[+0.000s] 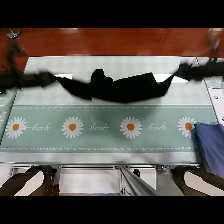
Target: Fold the shirts.
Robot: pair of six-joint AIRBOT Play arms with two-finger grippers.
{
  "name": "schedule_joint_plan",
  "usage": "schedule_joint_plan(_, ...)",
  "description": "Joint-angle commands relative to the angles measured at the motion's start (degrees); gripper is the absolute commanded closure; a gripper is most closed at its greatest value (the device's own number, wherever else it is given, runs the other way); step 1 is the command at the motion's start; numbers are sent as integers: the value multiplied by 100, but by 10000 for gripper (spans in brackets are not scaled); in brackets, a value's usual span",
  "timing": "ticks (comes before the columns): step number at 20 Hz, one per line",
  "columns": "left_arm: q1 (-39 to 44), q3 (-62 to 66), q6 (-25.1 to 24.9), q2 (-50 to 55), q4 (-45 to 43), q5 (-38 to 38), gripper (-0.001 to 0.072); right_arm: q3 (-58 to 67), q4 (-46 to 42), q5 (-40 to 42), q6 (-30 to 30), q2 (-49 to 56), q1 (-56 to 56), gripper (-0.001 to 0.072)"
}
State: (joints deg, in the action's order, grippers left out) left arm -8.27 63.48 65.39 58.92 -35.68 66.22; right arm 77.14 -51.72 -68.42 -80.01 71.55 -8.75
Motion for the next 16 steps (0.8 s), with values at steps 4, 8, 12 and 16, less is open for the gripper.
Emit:
schedule_joint_plan(4,-4,4546,1075,-142,-2033,223,683,4439,-879,-597,-643,-170,627,695)
schedule_joint_plan(8,-4,5796,1292,-560,-2660,415,683,4557,-1204,-669,-625,-1246,643,695)
schedule_joint_plan(12,-4,5783,1379,-1307,-3296,616,683,4557,-1773,-857,-616,-2199,643,695)
schedule_joint_plan(16,44,5348,1377,-1950,-3316,938,683,4557,-1897,-1123,-616,-2726,643,695)
